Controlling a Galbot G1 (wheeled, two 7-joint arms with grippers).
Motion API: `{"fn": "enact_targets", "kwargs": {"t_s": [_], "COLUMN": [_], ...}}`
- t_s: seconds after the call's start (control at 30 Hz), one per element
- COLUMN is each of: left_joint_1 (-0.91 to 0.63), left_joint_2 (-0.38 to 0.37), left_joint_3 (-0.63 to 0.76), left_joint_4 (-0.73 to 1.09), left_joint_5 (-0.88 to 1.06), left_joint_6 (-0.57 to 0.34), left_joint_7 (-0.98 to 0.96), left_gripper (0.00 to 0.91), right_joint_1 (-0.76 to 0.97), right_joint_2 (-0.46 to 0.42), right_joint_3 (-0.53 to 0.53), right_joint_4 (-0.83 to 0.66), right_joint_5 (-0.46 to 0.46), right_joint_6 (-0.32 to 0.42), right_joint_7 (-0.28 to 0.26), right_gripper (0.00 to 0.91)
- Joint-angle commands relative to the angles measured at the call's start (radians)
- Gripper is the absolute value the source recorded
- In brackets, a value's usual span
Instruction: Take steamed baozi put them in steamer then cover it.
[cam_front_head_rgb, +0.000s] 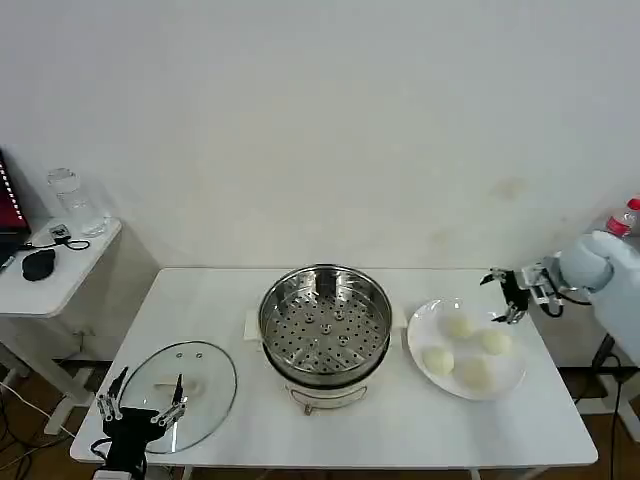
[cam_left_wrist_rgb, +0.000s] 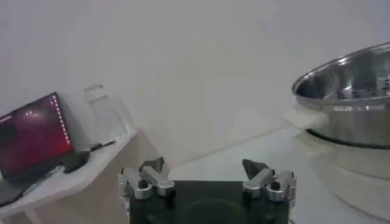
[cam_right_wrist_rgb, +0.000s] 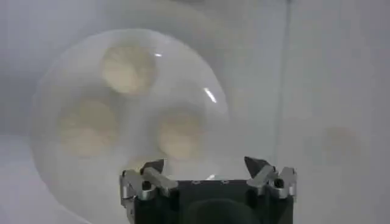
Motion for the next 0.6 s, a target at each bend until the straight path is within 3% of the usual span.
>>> {"fn": "enact_targets", "kwargs": {"t_s": [0.03, 0.33, 0.6], "left_joint_1": [0.002, 0.004, 0.011], "left_joint_2": [-0.005, -0.009, -0.012], "left_joint_3": [-0.011, -0.012, -0.012], "left_joint_4": [-0.004, -0.004, -0.010], "left_joint_5": [0.001, 0.001, 0.001], "left_joint_6": [0.001, 0.000, -0.001], "left_joint_7": [0.002, 0.004, 0.007], "left_gripper": [0.907, 0.907, 0.907], "right_joint_1": [0.120, 0.109, 0.074], "right_joint_2": [0.145, 0.166, 0.199], "right_joint_3": [-0.173, -0.206, -0.184], "right_joint_4": [-0.186, -0.196, -0.249], "right_joint_5": [-0.017, -0.040, -0.052], "right_joint_6": [0.015, 0.005, 0.007], "right_joint_7": [-0.051, -0.052, -0.016], "right_gripper": [0.907, 0.907, 0.907]}}
